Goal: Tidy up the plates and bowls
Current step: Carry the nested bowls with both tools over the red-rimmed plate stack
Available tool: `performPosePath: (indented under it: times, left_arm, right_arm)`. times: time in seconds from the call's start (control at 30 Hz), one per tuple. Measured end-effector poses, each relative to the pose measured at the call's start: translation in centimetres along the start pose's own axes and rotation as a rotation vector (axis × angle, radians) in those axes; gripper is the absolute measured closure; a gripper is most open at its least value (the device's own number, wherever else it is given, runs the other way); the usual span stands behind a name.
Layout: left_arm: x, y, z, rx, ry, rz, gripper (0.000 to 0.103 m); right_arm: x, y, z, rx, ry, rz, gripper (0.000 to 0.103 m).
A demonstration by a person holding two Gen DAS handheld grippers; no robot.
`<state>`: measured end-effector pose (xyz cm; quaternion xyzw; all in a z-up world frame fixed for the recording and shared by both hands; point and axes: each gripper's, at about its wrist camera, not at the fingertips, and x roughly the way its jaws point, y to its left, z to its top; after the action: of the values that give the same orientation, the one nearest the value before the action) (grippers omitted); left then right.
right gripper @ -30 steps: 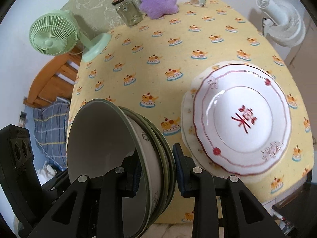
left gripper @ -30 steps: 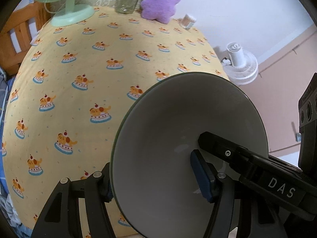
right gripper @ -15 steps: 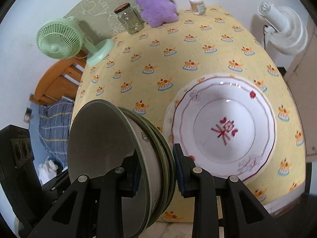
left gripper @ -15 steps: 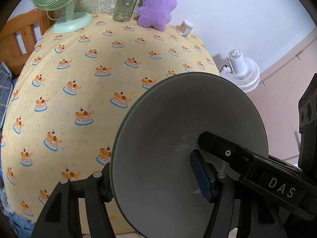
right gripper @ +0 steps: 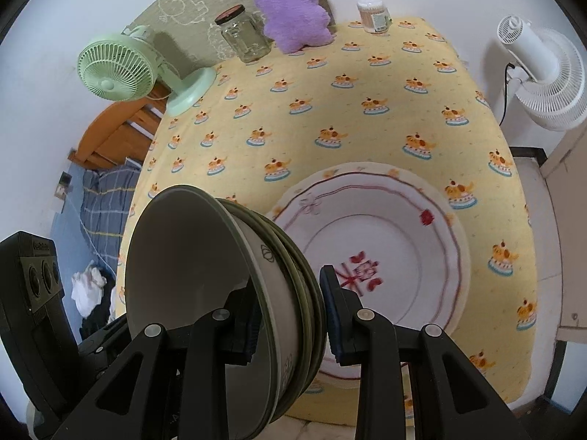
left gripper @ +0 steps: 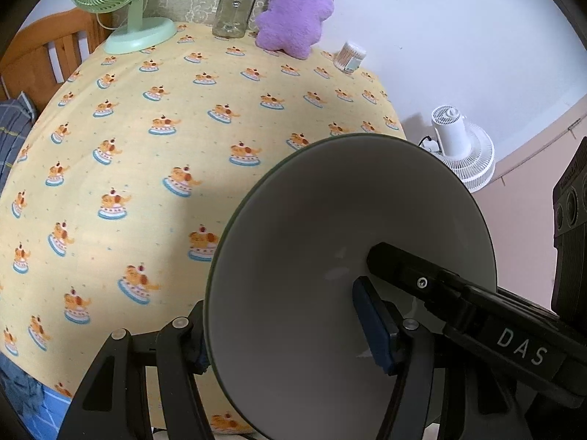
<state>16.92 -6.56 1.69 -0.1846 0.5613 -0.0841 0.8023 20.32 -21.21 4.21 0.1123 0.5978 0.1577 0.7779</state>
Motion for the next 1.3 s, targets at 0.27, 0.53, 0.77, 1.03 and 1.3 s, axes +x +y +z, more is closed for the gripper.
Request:
performPosePath:
  times: [0.27, 0.53, 0.77, 1.03, 1.3]
  left_arm:
    - [2.1, -2.1, 0.2, -0.015, 0.02, -0.002, 0.038]
    - [4.5, -3.6, 0.2, -0.025, 0.055, -0.007, 0.038]
    - [5.9, -4.1, 0.2, -0.048, 0.079, -0.002, 0.038]
    - [6.2, -4.4, 0.7, -0.059, 0.053, 0.004, 0.039]
    - [6.3, -4.3, 0.9, -0.063, 0.043, 0.003, 0.038]
  right_arm:
    - [0.1, -3.0, 0.8, 0.001, 0.019, -0.004, 0.07]
    - [0.8, -5.7, 1.4, 0.023, 0.049, -0.017, 0.07]
    - [1.7, -7.1, 1.8, 0.023, 0.083, -0.021, 0.07]
    - [2.1, -7.3, 2.8, -0.005, 0.074, -0.025, 0.071]
    - [2.2, -7.3, 3.1, -0.024, 0.055, -0.025, 0.07]
